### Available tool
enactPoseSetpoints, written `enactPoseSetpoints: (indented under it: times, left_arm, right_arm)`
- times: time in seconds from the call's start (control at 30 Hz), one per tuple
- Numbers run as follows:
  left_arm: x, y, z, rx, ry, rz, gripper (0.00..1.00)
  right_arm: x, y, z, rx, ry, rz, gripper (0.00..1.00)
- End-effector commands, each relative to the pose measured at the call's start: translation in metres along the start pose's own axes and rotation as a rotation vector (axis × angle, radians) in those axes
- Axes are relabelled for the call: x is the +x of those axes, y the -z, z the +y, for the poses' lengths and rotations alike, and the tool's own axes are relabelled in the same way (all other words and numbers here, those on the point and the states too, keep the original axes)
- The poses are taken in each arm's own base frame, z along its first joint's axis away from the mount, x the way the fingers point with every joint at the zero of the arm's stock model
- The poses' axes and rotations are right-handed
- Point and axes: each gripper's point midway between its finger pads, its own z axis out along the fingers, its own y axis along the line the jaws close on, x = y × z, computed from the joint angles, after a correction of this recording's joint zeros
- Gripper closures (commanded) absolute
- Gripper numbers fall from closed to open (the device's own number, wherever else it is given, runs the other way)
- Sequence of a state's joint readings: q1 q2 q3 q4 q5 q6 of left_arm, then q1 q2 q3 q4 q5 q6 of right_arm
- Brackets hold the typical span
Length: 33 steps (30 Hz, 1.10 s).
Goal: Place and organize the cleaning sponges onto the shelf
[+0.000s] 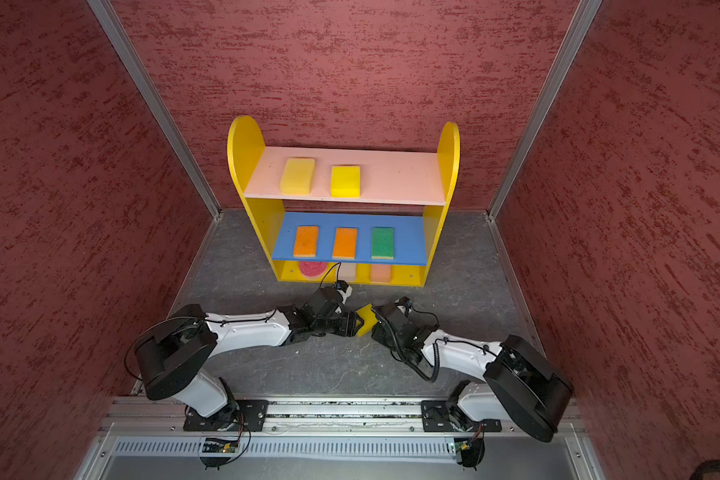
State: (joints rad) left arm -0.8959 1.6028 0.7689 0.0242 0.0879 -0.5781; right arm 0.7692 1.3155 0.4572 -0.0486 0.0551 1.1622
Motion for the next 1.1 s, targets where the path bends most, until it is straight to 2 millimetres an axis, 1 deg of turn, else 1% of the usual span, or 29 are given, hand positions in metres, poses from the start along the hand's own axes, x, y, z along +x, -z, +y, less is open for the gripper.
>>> enactPoseSetpoints:
  times: [0.0,0.07,0.2,0.3,0.4,0.5,0.6,0.73,0.87,0.97,1.07]
  left_arm:
    - [-0.006,0.011,-0.008,0.035,0.009,-0.026,0.33]
    - [-0.010,0.017,-0.009,0.036,0.007,-0.045,0.33]
    - [-0.028,0.027,-0.008,0.023,-0.016,-0.106,0.31]
    - [-0.041,0.023,-0.001,-0.003,-0.019,-0.119,0.31]
    - [-0.044,0.011,0.006,-0.014,-0.014,-0.108,0.37]
    - [-0.041,0.000,0.012,-0.026,-0.002,-0.090,0.40]
    - [-0.036,-0.007,0.014,-0.018,0.016,-0.071,0.40]
    - [-0.031,-0.012,0.011,0.005,0.037,-0.055,0.38]
    - [-0.023,-0.014,0.004,0.021,0.033,-0.036,0.38]
    - [-0.016,-0.013,-0.001,0.025,0.016,-0.024,0.38]
    - [-0.006,-0.012,0.004,0.013,0.018,-0.002,0.38]
  right_arm:
    - [-0.010,0.004,0.007,-0.026,0.006,-0.018,0.60]
    - [-0.011,0.009,0.007,-0.026,0.005,-0.021,0.60]
    - [-0.013,0.024,0.013,-0.063,-0.007,-0.038,0.63]
    - [-0.017,0.037,0.027,-0.083,0.011,-0.074,0.64]
    - [-0.013,0.040,0.040,-0.109,0.019,-0.074,0.64]
    - [-0.003,0.030,0.044,-0.116,0.013,-0.036,0.64]
    - [0.005,0.018,0.046,-0.112,0.014,-0.012,0.64]
    - [0.012,0.006,0.048,-0.106,0.012,0.012,0.63]
    - [0.011,0.001,0.046,-0.100,0.009,0.005,0.62]
    - [0.006,0.003,0.046,-0.102,0.013,-0.027,0.61]
    - [-0.001,0.007,0.044,-0.100,0.010,-0.065,0.59]
